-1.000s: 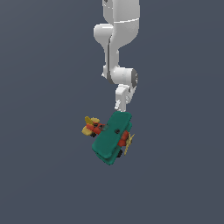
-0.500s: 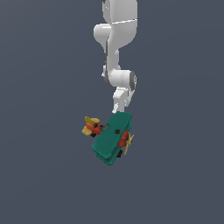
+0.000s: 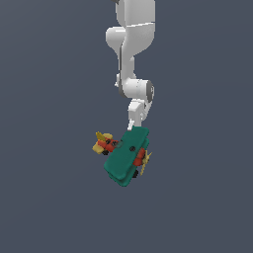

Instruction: Pick up the object and move it to a goal position.

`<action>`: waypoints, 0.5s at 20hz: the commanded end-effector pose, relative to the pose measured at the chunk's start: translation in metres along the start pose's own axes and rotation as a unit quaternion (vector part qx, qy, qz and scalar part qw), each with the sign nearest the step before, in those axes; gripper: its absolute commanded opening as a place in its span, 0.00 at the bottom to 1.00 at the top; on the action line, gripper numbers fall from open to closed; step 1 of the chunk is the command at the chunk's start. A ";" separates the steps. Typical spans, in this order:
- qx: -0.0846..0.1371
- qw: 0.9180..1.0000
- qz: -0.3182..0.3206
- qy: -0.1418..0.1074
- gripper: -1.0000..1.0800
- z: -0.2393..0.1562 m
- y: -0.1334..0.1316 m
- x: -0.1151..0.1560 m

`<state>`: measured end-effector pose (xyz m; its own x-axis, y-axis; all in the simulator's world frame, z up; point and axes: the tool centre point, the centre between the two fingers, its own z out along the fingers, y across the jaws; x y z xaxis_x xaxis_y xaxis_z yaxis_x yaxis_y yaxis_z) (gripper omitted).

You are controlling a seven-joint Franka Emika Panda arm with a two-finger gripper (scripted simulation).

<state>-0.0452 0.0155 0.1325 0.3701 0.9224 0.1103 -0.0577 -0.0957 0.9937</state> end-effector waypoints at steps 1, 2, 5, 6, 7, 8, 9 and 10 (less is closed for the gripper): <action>-0.001 1.000 0.000 -0.001 0.00 0.001 0.000 -0.001; 0.001 1.000 0.000 0.000 0.00 0.000 -0.001 0.000; 0.001 1.000 0.000 0.000 0.00 -0.002 0.001 0.000; 0.001 1.000 0.000 0.000 0.00 -0.004 0.002 0.000; 0.001 1.000 0.000 0.000 0.00 -0.006 0.003 0.001; 0.000 1.000 0.000 0.000 0.00 -0.008 0.005 0.002; 0.000 1.000 0.000 0.000 0.00 -0.011 0.006 0.002; 0.000 1.000 0.000 0.000 0.00 -0.014 0.008 0.003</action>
<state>-0.0556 0.0203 0.1356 0.3714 0.9222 0.1074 -0.0504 -0.0955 0.9942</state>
